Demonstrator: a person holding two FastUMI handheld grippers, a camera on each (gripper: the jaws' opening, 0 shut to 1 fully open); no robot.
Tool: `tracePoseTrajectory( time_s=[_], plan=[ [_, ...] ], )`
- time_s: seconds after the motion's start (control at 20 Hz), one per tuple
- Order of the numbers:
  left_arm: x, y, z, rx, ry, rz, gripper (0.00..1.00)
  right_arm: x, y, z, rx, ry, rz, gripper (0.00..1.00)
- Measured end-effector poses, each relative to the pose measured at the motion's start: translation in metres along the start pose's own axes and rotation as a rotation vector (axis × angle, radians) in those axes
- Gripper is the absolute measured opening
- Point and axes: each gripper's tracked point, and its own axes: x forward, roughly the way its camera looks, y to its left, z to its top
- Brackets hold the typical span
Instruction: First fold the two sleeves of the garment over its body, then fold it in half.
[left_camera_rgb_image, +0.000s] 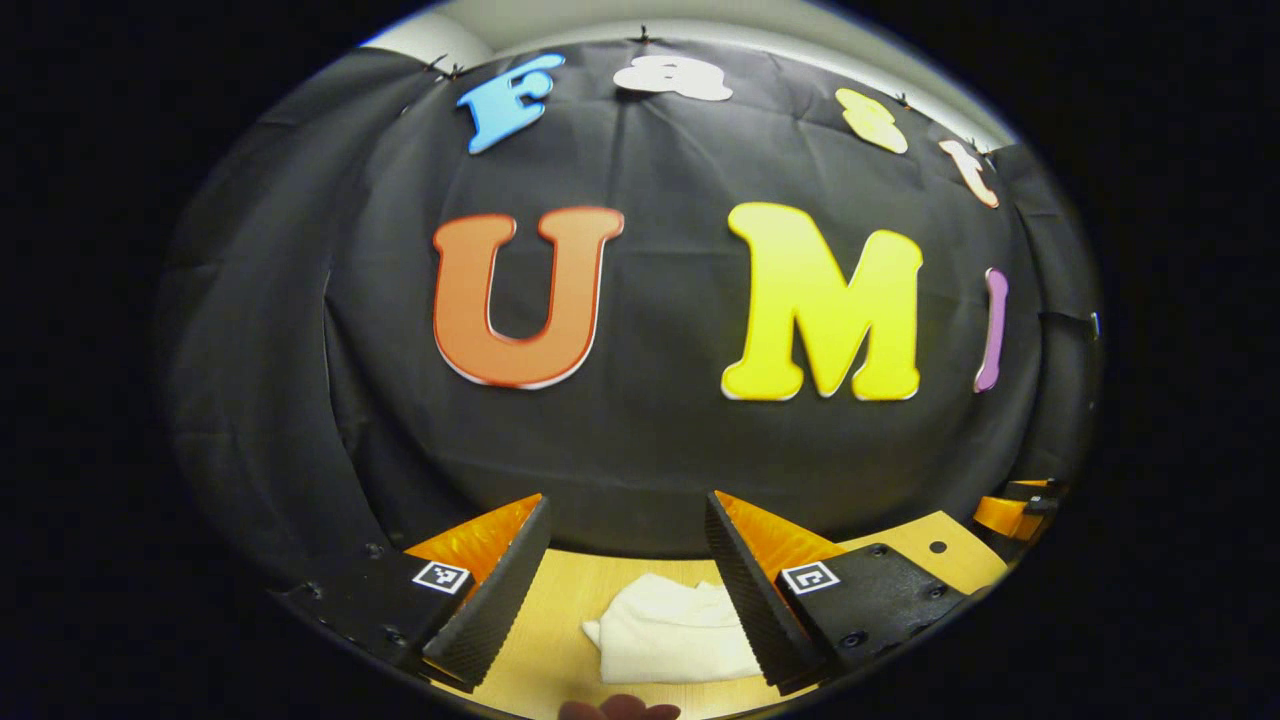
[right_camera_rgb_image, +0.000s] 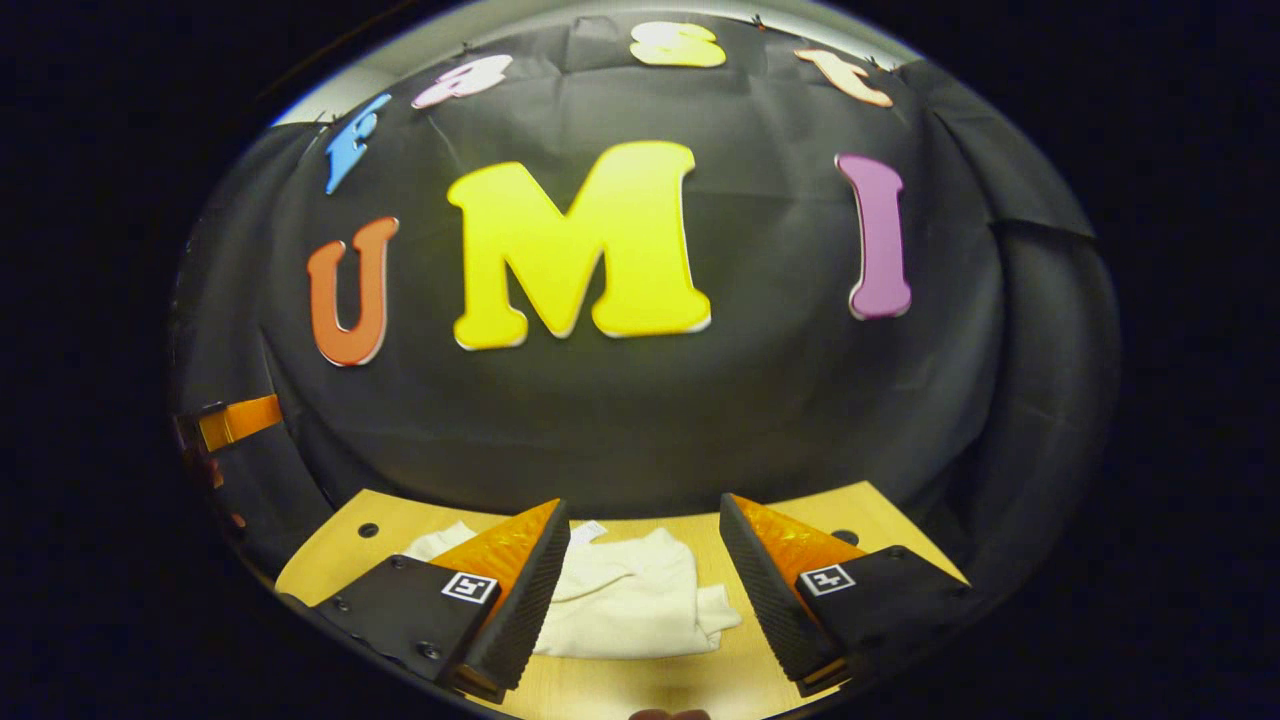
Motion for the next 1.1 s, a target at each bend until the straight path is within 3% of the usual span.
tracePoseTrajectory(
  time_s=[0.1, 0.2, 0.25, 0.6, 0.85, 1.1],
  plan=[
    [-0.035, -0.021, 0.034, -0.002, -0.062, -0.048, 0.97, -0.039, 0.013, 0.026, -0.053, -0.046, 0.013, 0.93],
    [-0.067, -0.028, 0.050, 0.001, -0.080, -0.039, 0.97, -0.073, 0.028, 0.044, -0.064, -0.081, 0.023, 0.93],
    [-0.089, -0.032, 0.050, 0.001, -0.090, -0.025, 1.00, -0.090, 0.030, 0.051, -0.061, -0.099, 0.027, 0.94],
    [-0.172, -0.048, 0.020, -0.014, -0.099, 0.016, 0.97, -0.178, 0.049, 0.059, -0.016, -0.218, 0.014, 0.93],
    [-0.203, -0.069, -0.016, -0.039, -0.059, -0.039, 0.98, -0.203, 0.068, 0.024, -0.063, -0.195, 0.045, 0.94],
    [-0.205, -0.063, -0.035, -0.031, -0.046, -0.020, 0.97, -0.202, 0.072, 0.015, -0.050, -0.175, 0.056, 0.94]
  ],
)
